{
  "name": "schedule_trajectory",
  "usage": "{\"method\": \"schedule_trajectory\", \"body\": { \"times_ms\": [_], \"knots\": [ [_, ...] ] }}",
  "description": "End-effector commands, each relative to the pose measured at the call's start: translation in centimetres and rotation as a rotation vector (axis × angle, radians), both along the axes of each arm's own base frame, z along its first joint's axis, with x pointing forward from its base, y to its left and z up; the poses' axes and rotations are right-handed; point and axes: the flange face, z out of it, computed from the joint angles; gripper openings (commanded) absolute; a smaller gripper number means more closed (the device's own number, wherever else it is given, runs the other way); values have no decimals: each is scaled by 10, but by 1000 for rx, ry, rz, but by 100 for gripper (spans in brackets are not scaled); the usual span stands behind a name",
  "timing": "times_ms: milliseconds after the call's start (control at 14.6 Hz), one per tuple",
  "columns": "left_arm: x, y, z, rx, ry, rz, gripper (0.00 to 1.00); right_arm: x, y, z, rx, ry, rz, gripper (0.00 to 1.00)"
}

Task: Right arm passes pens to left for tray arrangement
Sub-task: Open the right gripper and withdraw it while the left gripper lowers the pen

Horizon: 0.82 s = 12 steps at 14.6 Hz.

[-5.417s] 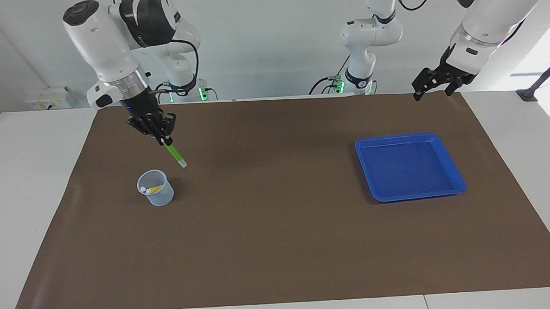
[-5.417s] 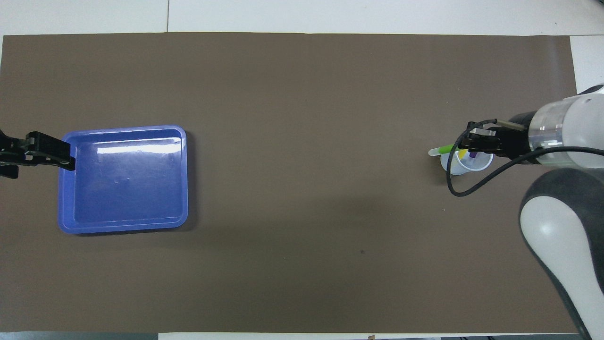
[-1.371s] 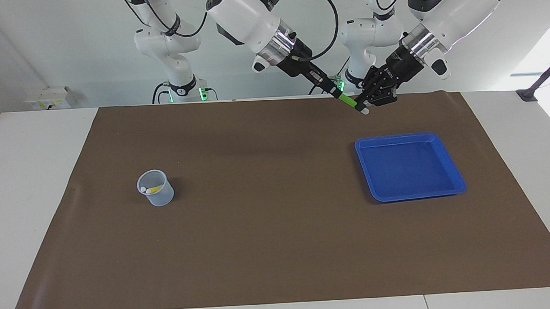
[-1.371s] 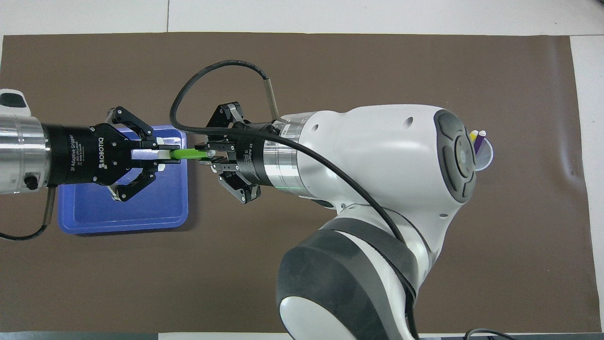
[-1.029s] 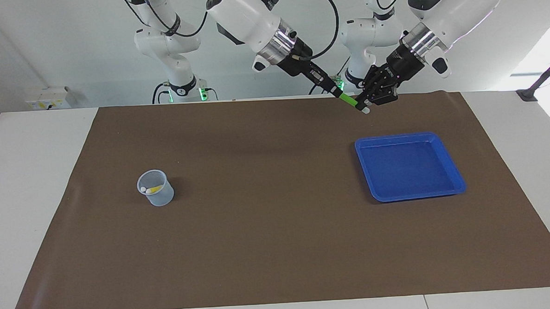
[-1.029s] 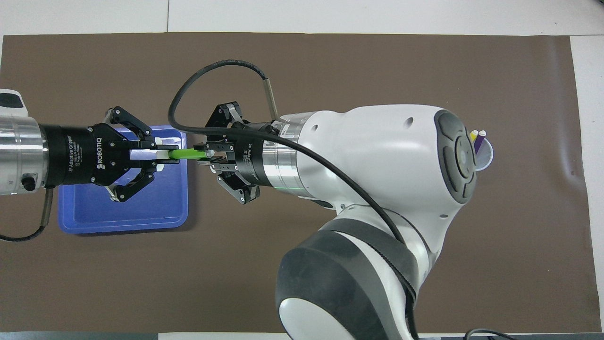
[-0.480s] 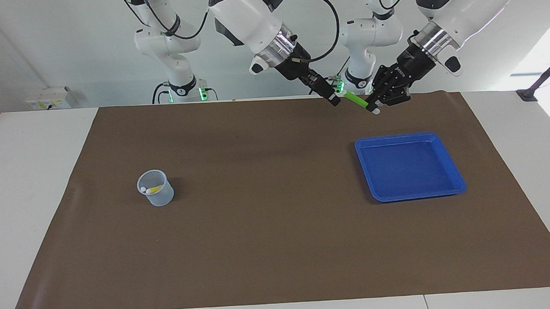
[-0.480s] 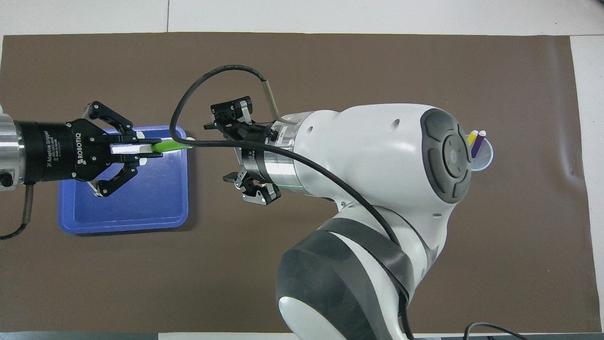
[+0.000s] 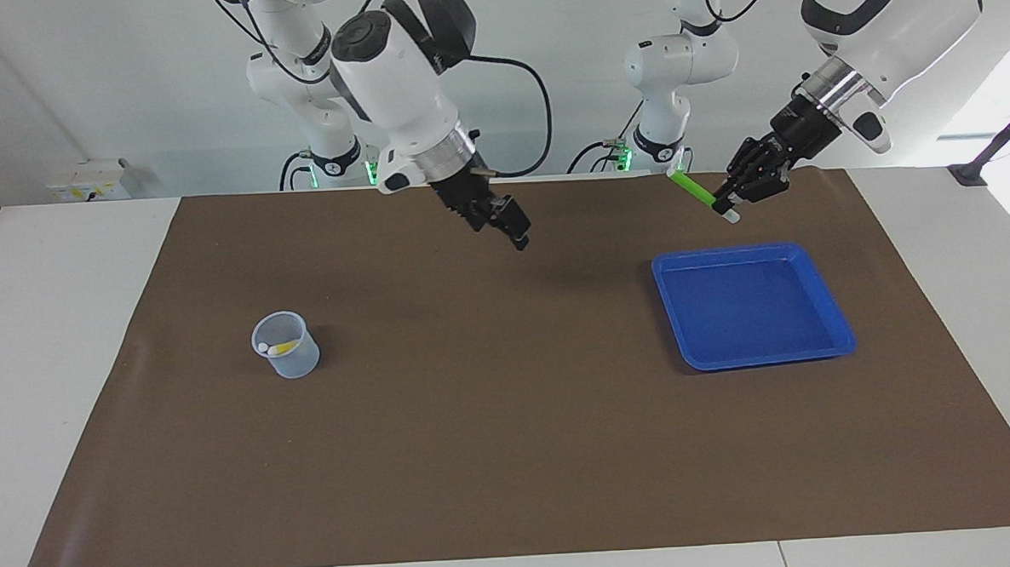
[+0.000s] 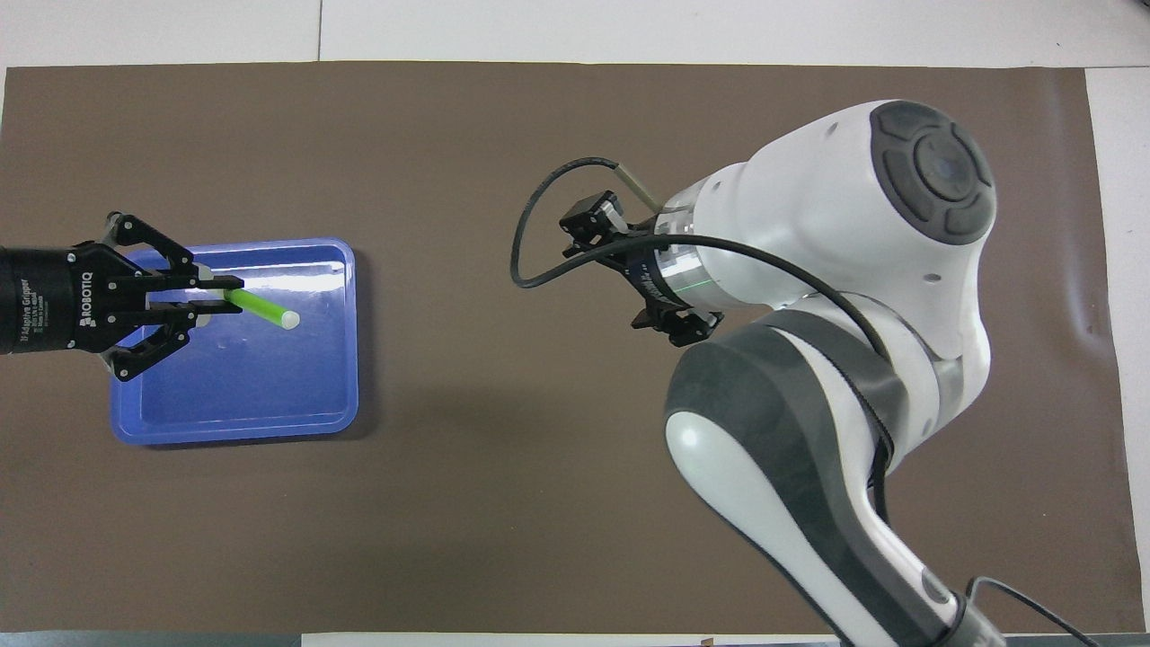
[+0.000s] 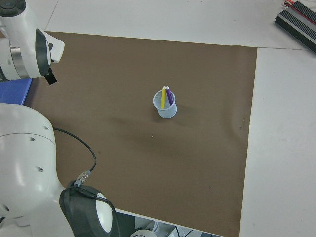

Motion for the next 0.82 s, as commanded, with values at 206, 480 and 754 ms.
{"method": "schedule_trajectory", "body": {
  "times_ms": [206, 480, 754],
  "knots": [
    [13, 41, -74, 215, -165, -479, 0, 4, -119, -54, -221, -74, 349, 100],
    [39, 51, -126, 308, -211, -775, 0, 26, -193, -82, -348, -80, 517, 100],
    [63, 34, -173, 411, -238, -1034, 0, 33, -246, -89, -403, -84, 695, 99]
  ]
}}
